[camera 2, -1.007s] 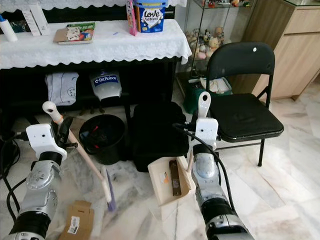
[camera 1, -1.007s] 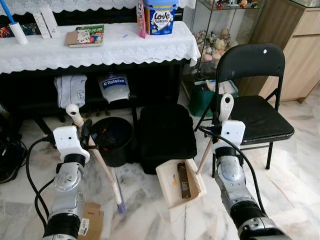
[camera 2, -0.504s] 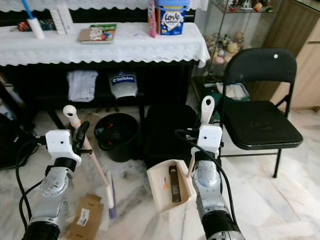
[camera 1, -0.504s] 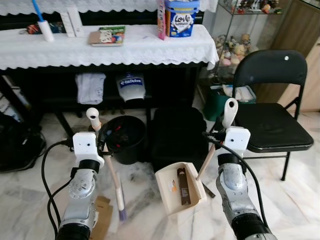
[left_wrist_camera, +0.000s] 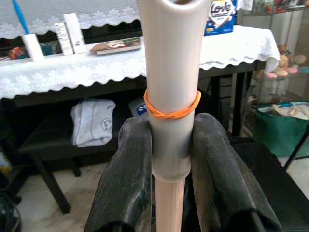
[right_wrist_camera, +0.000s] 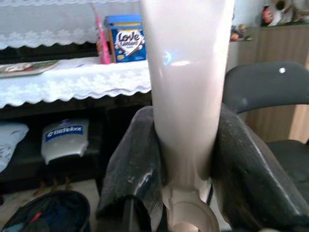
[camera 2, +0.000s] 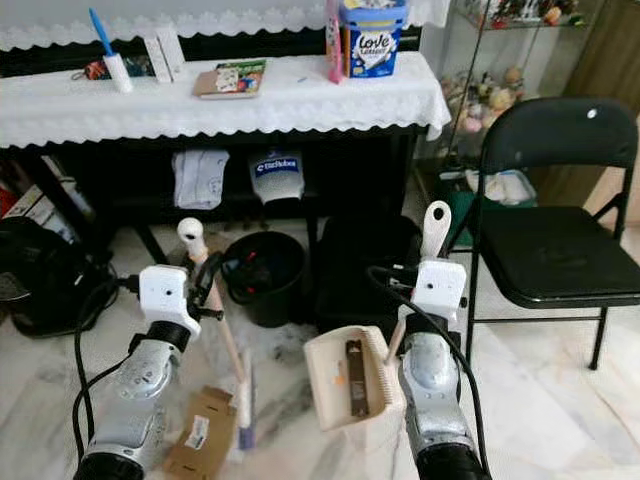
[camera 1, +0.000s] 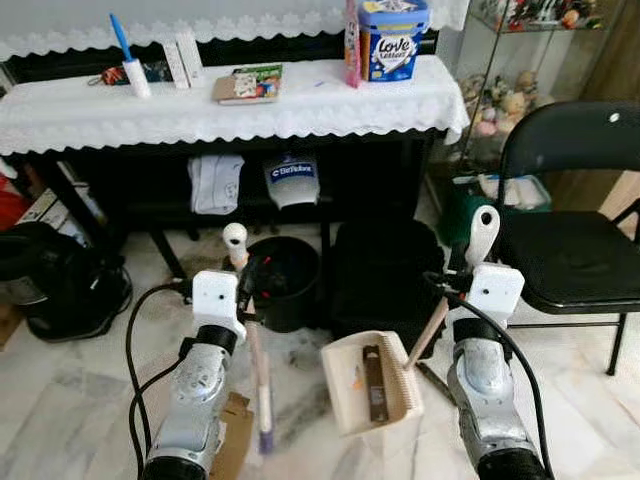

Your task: Sweep floor

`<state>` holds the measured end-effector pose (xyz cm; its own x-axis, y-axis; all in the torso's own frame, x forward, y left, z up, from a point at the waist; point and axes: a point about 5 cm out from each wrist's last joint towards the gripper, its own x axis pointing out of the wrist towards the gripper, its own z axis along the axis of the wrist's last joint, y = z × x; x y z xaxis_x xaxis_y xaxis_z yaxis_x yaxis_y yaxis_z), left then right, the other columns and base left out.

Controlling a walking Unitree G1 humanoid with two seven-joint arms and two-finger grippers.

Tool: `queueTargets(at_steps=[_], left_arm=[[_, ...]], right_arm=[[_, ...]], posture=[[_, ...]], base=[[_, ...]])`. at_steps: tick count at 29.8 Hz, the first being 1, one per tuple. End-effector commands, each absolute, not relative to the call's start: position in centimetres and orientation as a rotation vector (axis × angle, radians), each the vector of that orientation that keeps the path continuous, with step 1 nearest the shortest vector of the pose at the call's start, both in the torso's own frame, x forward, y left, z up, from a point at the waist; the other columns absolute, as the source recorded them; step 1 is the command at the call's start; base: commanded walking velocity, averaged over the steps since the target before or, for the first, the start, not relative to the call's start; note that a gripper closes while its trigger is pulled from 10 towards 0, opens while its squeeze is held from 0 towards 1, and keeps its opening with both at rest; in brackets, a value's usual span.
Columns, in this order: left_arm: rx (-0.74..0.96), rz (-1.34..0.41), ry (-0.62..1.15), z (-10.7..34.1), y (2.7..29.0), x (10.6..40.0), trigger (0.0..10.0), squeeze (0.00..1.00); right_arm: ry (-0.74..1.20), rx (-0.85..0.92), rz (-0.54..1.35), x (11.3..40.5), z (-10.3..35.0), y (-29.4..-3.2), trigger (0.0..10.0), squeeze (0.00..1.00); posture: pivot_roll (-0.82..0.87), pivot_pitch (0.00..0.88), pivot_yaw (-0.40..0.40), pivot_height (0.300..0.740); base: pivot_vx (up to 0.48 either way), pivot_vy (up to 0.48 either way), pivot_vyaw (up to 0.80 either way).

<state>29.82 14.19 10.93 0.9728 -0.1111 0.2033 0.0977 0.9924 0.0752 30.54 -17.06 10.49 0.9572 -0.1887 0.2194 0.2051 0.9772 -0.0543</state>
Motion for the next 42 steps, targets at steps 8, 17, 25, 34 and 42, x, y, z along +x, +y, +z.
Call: queueTargets(at_steps=[8, 17, 25, 34, 42], left_arm=[[0.068, -0.002, -0.247, 12.1, 16.3, 30.9, 10.0, 0.0], [0.088, 0.105, -0.278, 12.6, 18.2, 29.6, 10.0, 0.0], [0.087, 0.098, -0.305, 13.0, 17.5, 29.8, 10.0, 0.0], [0.094, 0.102, -0.304, 12.8, 16.8, 30.4, 10.0, 0.0], [0.069, 0.143, -0.292, 12.6, 16.9, 30.1, 10.0, 0.0]], right_arm=[[-0.28, -0.038, -0.112, 31.3, 12.6, -14.4, 10.0, 0.0], [-0.254, 0.001, -0.034, 32.0, 12.5, -12.0, 10.0, 0.0], [-0.297, -0.013, -0.06, 32.8, 13.6, -13.2, 10.0, 0.0], [-0.303, -0.017, -0.042, 33.4, 14.2, -13.2, 10.0, 0.0], [-0.311, -0.017, -0.028, 33.3, 14.3, -13.2, 10.0, 0.0]], posture=[[0.01, 0.0, 0.046, 0.74], [0.12, 0.0, 0.0, 0.74], [0.1, 0.0, 0.028, 0.74], [0.07, 0.0, -0.009, 0.74], [0.07, 0.0, -0.014, 0.74]], base=[[0.0, 0.0, 0.62], [0.0, 0.0, 0.8], [0.0, 0.0, 0.8], [0.0, 0.0, 0.8], [0.0, 0.0, 0.8]])
